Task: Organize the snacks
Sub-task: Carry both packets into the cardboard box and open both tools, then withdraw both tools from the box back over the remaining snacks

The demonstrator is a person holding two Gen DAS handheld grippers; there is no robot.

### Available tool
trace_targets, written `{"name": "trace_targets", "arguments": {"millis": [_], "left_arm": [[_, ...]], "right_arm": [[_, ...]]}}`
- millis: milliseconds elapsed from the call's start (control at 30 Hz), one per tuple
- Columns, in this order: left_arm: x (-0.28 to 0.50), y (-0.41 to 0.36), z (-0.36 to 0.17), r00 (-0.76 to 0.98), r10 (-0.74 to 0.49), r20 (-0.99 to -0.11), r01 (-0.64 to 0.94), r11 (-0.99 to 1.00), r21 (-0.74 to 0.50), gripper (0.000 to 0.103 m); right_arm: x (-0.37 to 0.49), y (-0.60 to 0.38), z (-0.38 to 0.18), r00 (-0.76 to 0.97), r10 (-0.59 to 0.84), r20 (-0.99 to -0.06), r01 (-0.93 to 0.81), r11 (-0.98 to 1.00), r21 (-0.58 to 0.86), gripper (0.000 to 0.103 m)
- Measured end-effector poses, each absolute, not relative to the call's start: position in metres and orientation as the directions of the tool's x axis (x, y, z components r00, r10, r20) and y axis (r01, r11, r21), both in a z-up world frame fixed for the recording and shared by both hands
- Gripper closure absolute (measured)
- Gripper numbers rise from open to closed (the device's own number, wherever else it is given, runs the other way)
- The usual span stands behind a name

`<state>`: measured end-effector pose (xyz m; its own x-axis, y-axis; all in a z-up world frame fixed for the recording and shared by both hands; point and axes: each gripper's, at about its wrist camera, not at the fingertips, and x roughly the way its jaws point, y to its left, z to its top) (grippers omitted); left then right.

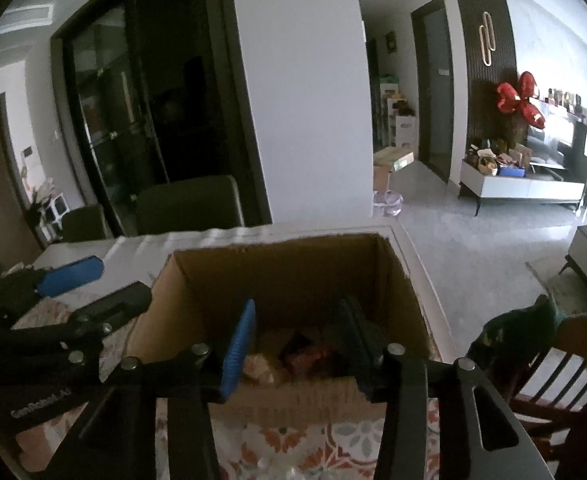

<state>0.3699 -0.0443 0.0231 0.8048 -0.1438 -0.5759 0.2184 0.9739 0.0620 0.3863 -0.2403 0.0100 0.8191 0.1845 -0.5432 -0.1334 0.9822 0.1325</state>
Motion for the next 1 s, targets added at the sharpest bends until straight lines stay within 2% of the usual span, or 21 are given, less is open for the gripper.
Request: {"name": "trace_targets", "arguments": {"millis": [100,200,600,1000], "left_arm": [[0.348,-0.043,0.018,0.814,-0.125,-0.567,0.194,0.979,0.063,0.029],[0.326,-0.044,0.012,0.819,-0.115,-0.562,0.184,0.981,0.068,0.027],[0.256,-0.059,-0.023,0.781,-0.172,-0.601,0.253,0.966,0.052,0.026],[0.227,-0.072,-0.068,0.709,-0.215,-0.671,0.306,0.952,0.019,0.027]], "right_arm": [[0.375,-0.237,0.005,0.808,0.200,-0.554,-0.150,0.979,0.135,0.049],[0.356,-0.239,-0.001,0.802,0.209,-0.560,-0.162,0.978,0.134,0.048],[0.279,-0.246,-0.025,0.784,0.197,-0.588,-0.151,0.980,0.127,0.048],[0.228,-0.253,-0.066,0.751,0.162,-0.640,-0.089,0.985,0.146,0.048]]}}
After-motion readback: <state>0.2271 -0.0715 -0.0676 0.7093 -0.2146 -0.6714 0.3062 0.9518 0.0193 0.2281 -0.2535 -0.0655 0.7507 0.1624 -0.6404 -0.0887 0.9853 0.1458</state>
